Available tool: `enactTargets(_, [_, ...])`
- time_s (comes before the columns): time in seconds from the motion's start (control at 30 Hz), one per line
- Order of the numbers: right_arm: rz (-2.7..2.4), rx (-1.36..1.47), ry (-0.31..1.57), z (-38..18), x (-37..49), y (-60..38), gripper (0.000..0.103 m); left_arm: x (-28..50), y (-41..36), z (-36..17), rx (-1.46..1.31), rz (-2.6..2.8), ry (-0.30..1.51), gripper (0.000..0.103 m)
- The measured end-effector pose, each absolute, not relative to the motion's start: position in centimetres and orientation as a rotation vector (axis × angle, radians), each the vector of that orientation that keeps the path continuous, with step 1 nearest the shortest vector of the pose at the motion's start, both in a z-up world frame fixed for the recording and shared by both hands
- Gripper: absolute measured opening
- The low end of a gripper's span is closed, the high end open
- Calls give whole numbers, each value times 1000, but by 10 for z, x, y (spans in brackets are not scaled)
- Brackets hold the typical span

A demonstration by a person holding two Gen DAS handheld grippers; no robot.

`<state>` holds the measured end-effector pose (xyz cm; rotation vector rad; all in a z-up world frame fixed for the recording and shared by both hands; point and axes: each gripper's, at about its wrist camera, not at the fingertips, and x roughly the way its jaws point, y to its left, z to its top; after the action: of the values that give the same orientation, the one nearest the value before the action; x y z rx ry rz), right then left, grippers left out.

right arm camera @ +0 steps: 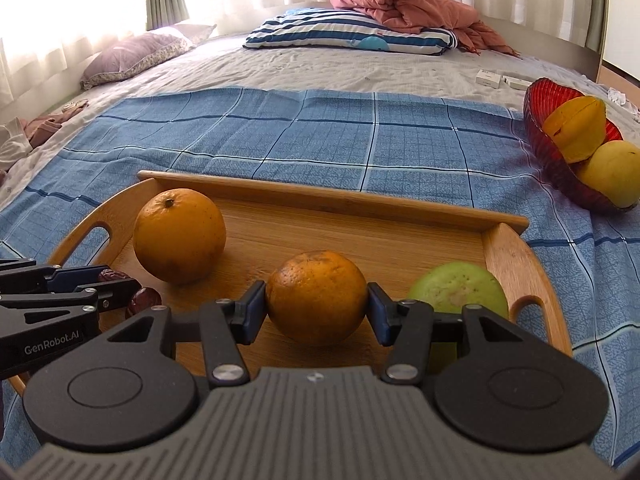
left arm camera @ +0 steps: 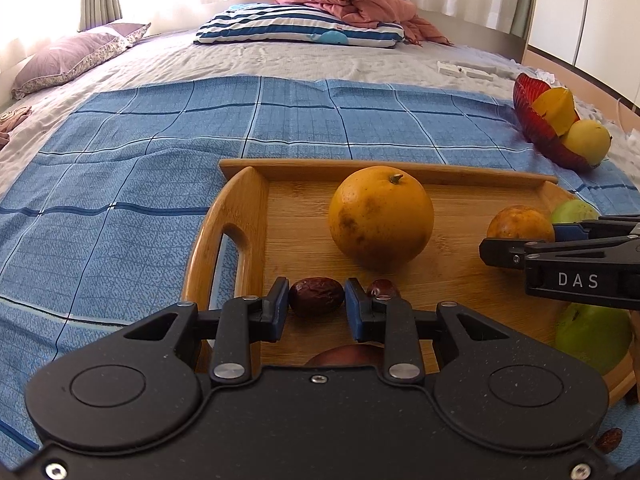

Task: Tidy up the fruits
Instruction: 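Lower the date onto the tray and open the left tool while the right tool releases the orange, then withdraw both open tools and move the left tool to a date on the sheet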

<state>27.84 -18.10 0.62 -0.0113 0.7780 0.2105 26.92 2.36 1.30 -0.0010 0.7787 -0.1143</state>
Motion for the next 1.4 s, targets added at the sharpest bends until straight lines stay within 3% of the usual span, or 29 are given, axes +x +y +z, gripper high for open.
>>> enactTargets(0.23, [209,-30,796,6,279,-179,58,267,23,14,8,-112,775,31])
enactTargets(0.43, [210,-38,789,8,278,-178,70,261,26,18,7,-108,763,48])
enactTargets(0.7, [211,-4,748,19,268,-183,77,242,28,34,-1,-120,717,72])
enactTargets(0.97, [246,-38,637,41,228,-197,88,203,25,56,-20,-134,627,85])
enactTargets(1.4, [212,-62,483,56,138,-246,94,125,-1,65,-35,-216,560,98])
